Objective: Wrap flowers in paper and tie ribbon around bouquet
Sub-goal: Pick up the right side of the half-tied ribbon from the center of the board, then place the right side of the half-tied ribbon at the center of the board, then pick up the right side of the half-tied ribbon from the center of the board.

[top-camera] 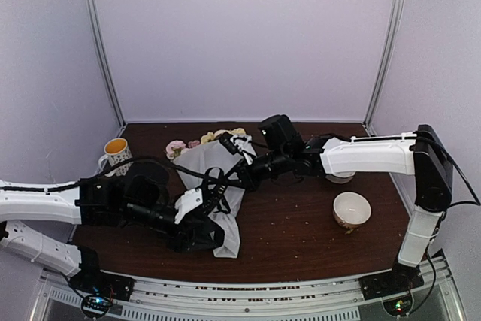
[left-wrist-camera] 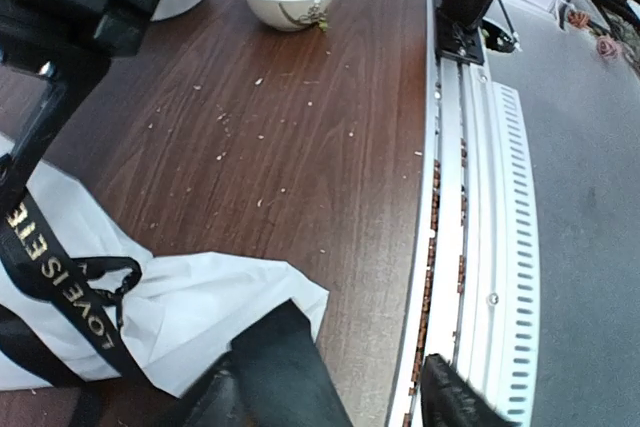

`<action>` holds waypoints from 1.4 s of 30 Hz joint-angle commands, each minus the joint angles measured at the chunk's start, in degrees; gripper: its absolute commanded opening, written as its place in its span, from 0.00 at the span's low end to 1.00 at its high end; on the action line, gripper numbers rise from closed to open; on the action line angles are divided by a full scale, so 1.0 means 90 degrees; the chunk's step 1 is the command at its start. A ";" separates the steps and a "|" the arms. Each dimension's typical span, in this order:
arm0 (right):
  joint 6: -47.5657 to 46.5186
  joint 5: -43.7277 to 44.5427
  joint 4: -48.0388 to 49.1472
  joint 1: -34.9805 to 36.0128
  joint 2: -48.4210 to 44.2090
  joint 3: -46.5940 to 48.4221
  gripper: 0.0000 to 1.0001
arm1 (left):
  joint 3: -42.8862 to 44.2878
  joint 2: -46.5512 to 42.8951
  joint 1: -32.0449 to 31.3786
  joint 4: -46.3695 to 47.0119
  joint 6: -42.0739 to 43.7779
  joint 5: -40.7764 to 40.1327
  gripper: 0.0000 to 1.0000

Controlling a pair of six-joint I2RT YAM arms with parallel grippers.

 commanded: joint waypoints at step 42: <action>0.0014 0.0188 -0.0224 -0.0004 0.0102 0.0235 0.00 | 0.0637 0.2354 0.4450 0.0095 -0.2434 -0.2366 0.79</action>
